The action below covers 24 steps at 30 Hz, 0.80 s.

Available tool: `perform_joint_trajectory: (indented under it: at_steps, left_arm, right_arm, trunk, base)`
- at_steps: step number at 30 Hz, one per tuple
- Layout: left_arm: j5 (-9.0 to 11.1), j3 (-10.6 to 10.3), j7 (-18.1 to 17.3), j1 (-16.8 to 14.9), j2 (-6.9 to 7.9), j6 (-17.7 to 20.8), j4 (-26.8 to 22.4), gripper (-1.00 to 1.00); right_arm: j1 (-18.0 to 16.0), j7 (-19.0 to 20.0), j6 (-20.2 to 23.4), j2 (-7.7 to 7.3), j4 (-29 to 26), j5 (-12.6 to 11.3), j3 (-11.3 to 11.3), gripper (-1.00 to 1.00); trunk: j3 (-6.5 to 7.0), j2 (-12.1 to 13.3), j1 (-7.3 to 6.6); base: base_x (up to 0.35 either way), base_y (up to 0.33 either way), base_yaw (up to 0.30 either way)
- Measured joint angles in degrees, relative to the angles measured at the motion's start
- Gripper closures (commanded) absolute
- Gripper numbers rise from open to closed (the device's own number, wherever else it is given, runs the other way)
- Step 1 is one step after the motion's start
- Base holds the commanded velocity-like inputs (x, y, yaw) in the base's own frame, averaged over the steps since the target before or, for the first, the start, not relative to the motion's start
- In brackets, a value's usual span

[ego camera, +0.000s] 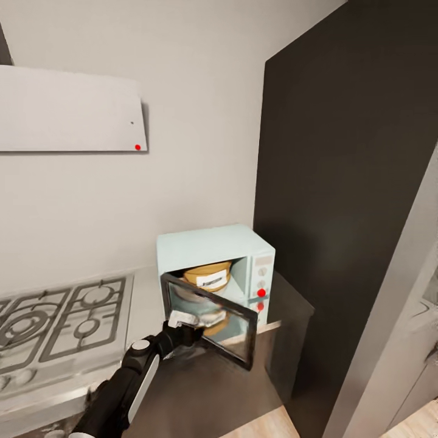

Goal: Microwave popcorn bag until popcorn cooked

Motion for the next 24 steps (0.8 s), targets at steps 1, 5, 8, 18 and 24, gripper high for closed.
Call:
perform_joint_trajectory:
  at_steps: [1,5,8,18,24]
  left_arm:
    - [0.0,0.0,0.1,0.0,-0.01,0.0,0.0,-1.00]
    - [-0.3,0.1,0.1,0.0,0.00,0.0,0.0,-1.00]
    - [-0.2,0.0,0.2,0.0,0.00,0.0,0.0,-1.00]
    - [-0.1,0.1,0.2,0.0,-0.01,-0.8,0.0,-1.00]
    - [0.7,-0.1,-0.4,0.5,-0.06,-2.4,0.1,-1.00]
  right_arm:
    - [0.0,0.0,0.0,0.02,0.0,0.0,0.0,-1.00]
    - [0.0,0.0,0.0,0.04,0.0,0.0,0.0,-1.00]
    - [0.0,0.0,0.0,0.06,0.0,0.0,0.0,-1.00]
    - [0.0,0.0,-0.1,0.08,0.0,-0.1,0.0,-1.00]
    - [0.0,0.0,-0.1,0.03,0.0,-0.1,0.0,-1.00]
  trunk:
    - [0.00,0.0,0.00]
    - [0.00,0.0,0.01]
    - [0.00,0.0,0.02]
    - [0.00,0.0,0.02]
    - [-0.01,-0.1,-0.04]
  base:
    - [0.317,-0.016,-0.250]
    - [0.215,-0.070,-0.089]
    - [0.162,-0.109,-0.006]
    - [0.231,-0.152,0.000]
    - [0.083,-0.012,0.000]
